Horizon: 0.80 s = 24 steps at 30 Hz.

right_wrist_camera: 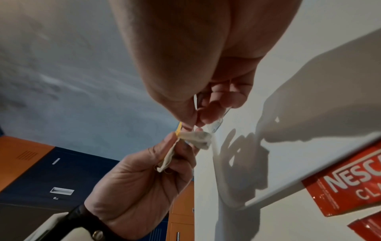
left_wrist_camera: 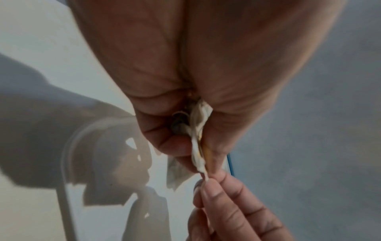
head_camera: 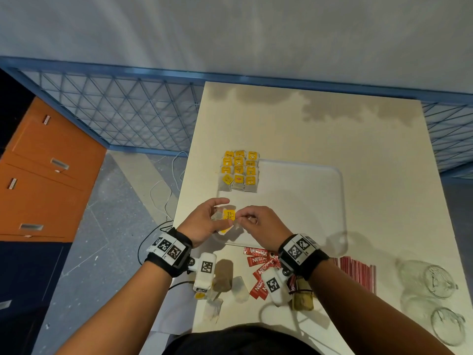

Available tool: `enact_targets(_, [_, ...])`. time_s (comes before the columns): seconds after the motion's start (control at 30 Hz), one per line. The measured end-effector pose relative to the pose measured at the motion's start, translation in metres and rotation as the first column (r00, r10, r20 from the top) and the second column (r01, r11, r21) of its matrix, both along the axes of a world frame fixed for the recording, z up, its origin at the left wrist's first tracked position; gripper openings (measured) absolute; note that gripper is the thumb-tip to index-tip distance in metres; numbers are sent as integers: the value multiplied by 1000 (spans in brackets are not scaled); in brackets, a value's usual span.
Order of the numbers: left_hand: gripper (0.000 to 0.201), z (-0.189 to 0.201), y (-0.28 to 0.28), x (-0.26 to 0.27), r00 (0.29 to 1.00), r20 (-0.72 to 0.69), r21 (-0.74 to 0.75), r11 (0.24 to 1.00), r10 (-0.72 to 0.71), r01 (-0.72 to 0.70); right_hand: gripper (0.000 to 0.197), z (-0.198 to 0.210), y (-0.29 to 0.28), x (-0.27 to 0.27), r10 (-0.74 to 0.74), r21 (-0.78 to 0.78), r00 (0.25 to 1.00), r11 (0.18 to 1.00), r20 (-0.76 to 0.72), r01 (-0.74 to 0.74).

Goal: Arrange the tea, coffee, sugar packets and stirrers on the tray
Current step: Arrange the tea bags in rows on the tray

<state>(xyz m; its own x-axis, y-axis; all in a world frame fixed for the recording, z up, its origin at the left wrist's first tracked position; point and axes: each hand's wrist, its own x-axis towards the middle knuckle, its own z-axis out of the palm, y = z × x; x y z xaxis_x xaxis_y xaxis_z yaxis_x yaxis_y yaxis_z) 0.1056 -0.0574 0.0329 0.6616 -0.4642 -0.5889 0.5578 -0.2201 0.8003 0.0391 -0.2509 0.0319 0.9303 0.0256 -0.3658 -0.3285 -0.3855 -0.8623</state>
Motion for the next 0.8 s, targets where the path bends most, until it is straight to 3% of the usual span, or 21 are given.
enact_targets(0.23, [38,2,-3,4,997,69,54,998,20,-23,19,1,-1,2,-105,47,994,993,3,105])
enact_targets(0.4, [14,8,-4,4,994,108,47,999,-11,5,26,9,-3,3,-12,202,996,979,-84,28])
enact_targets(0.6, [14,10,-3,6,995,99,15,1000,11,-13,27,7,-3,1,1,252,992,967,-123,31])
enact_targets(0.73, [13,10,-5,3,997,78,5,1000,-9,9,44,0,1,1,-10,244,994,969,-105,36])
enact_targets(0.8, [13,10,-6,1,995,95,17,1000,-19,17,39,-1,1,1,0,218,995,976,-96,21])
